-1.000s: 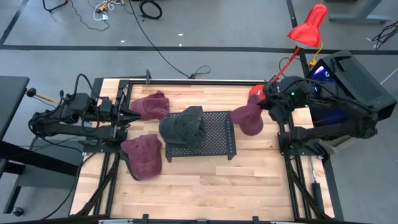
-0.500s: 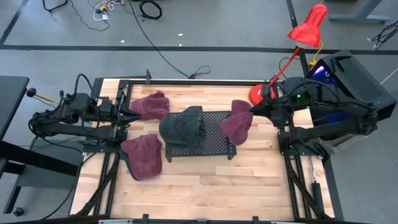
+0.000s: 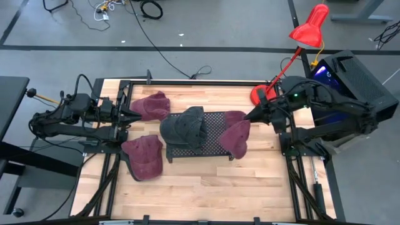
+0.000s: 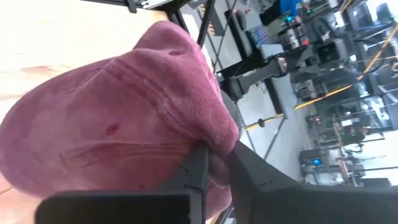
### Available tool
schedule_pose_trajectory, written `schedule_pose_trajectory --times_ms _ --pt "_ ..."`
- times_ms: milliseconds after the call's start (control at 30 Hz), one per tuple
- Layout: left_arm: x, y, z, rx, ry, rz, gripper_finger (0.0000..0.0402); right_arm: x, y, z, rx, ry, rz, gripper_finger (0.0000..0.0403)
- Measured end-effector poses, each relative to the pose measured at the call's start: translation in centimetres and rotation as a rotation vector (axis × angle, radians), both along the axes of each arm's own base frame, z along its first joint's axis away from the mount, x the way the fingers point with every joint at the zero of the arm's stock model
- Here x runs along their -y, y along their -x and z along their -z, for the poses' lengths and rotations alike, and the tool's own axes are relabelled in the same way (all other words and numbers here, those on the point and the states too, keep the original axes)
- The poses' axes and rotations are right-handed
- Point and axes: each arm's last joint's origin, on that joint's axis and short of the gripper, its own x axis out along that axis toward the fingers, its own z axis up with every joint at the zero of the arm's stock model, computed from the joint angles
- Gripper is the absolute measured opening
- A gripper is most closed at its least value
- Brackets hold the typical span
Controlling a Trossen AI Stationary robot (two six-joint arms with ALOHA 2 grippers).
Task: Pick & Place hat
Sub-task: Put the right red cap on the shelf
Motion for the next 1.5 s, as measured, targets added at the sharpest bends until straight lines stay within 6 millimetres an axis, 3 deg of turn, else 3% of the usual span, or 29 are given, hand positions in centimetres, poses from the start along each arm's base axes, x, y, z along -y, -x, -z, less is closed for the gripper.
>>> schedule_pose_trajectory --times_ms 833,1500 --pt "0.0 0.0 0.0 0.0 0.0 0.0 0.0048 0.9 -5.8 3.2 -0.118 0.164 -0.013 0.0036" --pt "0.0 0.0 0.0 0.0 0.0 0.0 0.0048 1.4 -10.1 5.2 -0.091 0.255 -0.062 0.0036"
